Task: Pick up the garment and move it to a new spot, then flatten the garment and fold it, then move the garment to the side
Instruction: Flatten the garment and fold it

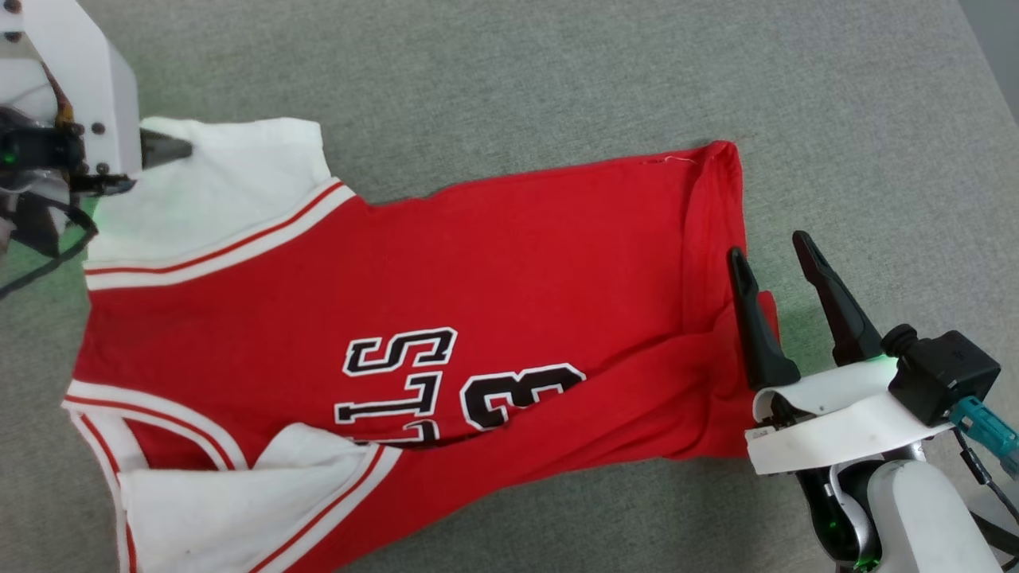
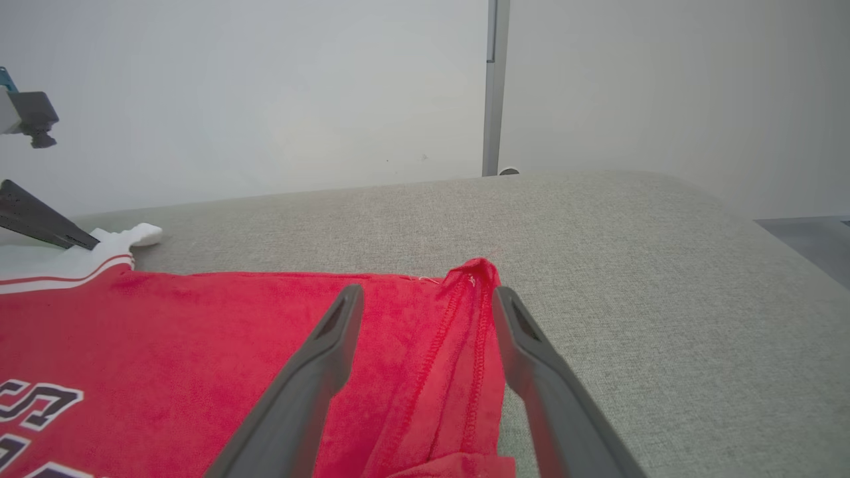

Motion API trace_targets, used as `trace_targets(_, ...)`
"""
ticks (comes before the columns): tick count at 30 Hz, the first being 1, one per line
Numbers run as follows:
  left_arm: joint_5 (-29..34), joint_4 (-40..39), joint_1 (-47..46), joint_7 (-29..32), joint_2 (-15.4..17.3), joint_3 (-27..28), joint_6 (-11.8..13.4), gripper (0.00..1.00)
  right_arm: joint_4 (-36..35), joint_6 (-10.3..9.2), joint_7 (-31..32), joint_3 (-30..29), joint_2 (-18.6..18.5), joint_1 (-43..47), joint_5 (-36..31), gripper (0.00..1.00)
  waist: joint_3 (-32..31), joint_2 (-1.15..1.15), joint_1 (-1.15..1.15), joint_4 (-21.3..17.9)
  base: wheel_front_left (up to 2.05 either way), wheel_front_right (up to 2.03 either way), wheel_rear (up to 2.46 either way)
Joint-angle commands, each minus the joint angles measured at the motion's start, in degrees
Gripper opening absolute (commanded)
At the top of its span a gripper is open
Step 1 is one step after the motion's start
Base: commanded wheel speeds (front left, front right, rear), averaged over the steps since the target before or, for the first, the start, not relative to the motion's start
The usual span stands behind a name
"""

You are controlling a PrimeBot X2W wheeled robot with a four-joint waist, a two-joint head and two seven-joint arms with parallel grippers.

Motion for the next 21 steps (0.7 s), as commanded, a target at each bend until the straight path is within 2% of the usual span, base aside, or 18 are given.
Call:
trace_targets(1, -0.5, 1.3, 5.0, 2.8, -1.4, -2.0, 0.6, 0.3, -0.2, -0.09, 0.2, -0.1, -0.1, -0.8, 0.2, 1.0, -0.2, 0.0, 0.0, 0.3, 0.0, 0.0, 0.0)
trace_targets(2, -0.6, 1.0, 5.6, 3.7, -1.6, -2.5, 1.2, 0.0, -0.4, -0.09, 0.4, 0.0, -0.3, -1.0, 0.3, 1.0, -0.3, 0.0, 0.0, 0.4, 0.0, 0.0, 0.0)
trace_targets(6, -1.7, 0.2, 6.9, 5.2, -1.8, -2.2, 3.6, 0.0, -1.1, -0.09, 1.8, -0.1, -0.7, -1.7, 0.9, 1.0, -0.3, 0.0, 0.0, 0.9, 0.0, 0.0, 0.0)
trace_targets(10, -2.3, -1.7, 7.0, 4.8, -2.3, -1.8, 4.2, 0.0, -1.3, -0.09, 6.1, 0.8, -2.3, -3.4, 2.3, 1.0, -0.4, 0.0, 0.0, 1.5, 0.0, 0.0, 0.0)
trace_targets(16, -0.9, -4.2, 4.0, 5.0, -1.7, -2.2, 2.9, 0.0, -0.8, -0.09, 17.8, 0.9, -5.2, -8.2, 7.3, 1.0, -0.9, 0.0, 0.0, 2.6, 0.0, 0.0, 0.0)
trace_targets(21, -0.4, -5.3, 1.9, 4.7, -2.7, -2.2, 2.5, 0.0, 2.8, -0.1, 31.1, 0.6, -8.6, -15.3, 8.7, 1.0, -1.4, 0.0, 0.0, 4.1, 0.0, 0.0, 0.0)
